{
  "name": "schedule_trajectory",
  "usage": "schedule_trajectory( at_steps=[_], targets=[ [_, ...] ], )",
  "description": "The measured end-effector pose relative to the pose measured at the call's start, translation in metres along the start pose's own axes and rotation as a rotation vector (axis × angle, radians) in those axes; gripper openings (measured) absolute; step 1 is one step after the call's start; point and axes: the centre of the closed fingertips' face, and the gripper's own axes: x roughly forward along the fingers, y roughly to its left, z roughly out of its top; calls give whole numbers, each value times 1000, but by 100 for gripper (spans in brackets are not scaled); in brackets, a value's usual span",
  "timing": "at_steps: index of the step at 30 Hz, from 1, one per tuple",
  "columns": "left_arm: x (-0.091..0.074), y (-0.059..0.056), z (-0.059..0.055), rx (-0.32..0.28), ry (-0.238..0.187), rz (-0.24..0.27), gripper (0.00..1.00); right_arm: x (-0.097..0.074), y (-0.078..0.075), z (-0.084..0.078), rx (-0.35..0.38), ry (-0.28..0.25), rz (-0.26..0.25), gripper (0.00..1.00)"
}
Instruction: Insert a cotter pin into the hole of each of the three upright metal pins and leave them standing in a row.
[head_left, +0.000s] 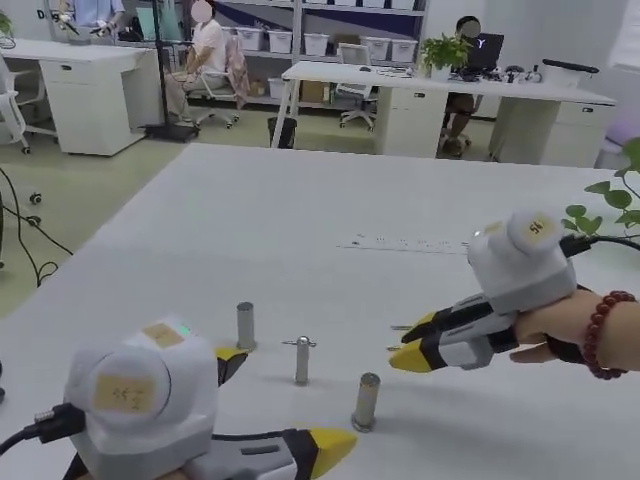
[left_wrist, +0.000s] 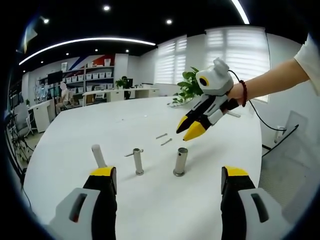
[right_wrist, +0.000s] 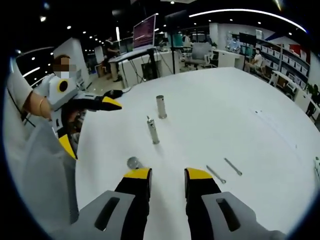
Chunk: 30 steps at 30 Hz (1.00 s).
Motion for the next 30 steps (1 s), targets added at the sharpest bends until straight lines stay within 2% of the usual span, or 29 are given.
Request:
schedule_trajectory(
  at_steps=[3,5,13,17,20,30],
  targets=[
    [0,-1,3,2,-4,3,87,3,-12,-8,8,22,-29,28],
    [0,-1,4,4,-7,6,87,5,-20,-15,-9,55,-53,27],
    [0,-2,7,30,-12,8,88,14,-47,-22,-6,96,-93,24],
    [0,-2,7,20,-16,8,88,19,-55,-23,-32,116,-96,23],
    [0,-3,7,18,-14,6,87,22,-62,-26,-56,151,-99,22],
    [-2,-5,5,46,-6,-4,86,30,-74,-36,-99,226,-84,17]
  ],
)
